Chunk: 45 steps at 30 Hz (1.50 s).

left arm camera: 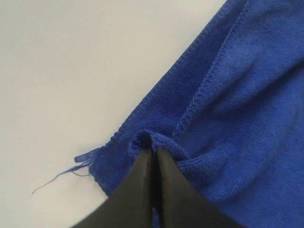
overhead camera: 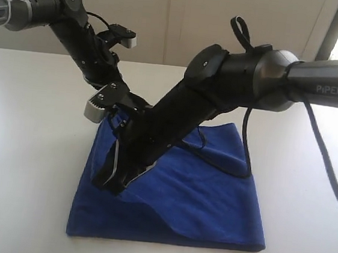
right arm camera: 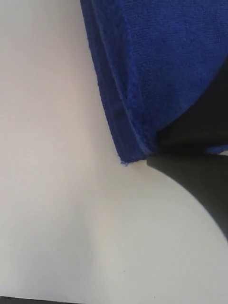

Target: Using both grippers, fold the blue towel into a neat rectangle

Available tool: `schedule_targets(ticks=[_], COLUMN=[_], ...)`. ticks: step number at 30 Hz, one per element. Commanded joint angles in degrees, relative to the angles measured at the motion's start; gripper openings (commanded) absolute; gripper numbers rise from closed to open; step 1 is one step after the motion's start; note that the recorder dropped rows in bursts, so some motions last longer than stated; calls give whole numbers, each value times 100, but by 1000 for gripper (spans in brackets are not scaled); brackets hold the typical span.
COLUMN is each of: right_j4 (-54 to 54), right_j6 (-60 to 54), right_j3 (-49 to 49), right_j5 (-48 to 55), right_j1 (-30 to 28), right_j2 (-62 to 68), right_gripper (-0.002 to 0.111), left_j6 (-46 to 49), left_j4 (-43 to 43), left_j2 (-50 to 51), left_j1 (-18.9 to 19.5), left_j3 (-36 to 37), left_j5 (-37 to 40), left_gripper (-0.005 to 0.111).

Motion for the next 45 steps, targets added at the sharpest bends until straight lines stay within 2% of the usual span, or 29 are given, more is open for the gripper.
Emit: schedule_targets(ticks=[1,5,9,15,23,28,35,45], right_j4=[-907,-2300,-2470,-2328,-1716,-1705,-1163,-799], right_j6=[653,1652,1754,1794,1672,1672,1404,1019], right_j3=[-12,-12,-12,-12,-12,-12,-12,-12], right_j5=[-77,-259,-258,-294,-374,-414,-474,-787], right_j1=[19,19,19,19,32,32,58,410], right_j2=[-290,-783,-1280,-1552,-1483,-1322,-980,-300], right_gripper=[0,0,0,0,0,0,0,0], left_j6=[-4,318,410,274,-262,-273,-273,-273], left_j4=[-735,-1537,-1711,-1263,-75,151,385,596], left_j2=[-92,-147,-172,-234,-234,-234,-167,59], left_j1=[-31,-31,-31,-31,-31,-31,-31,-31], left_j3=[-5,-5,-191,-590,-687,-687,-634,-634], left_j5=[-131,-247,-161,268,484,535,569,649], left_gripper=[0,0,0,0,0,0,0,0])
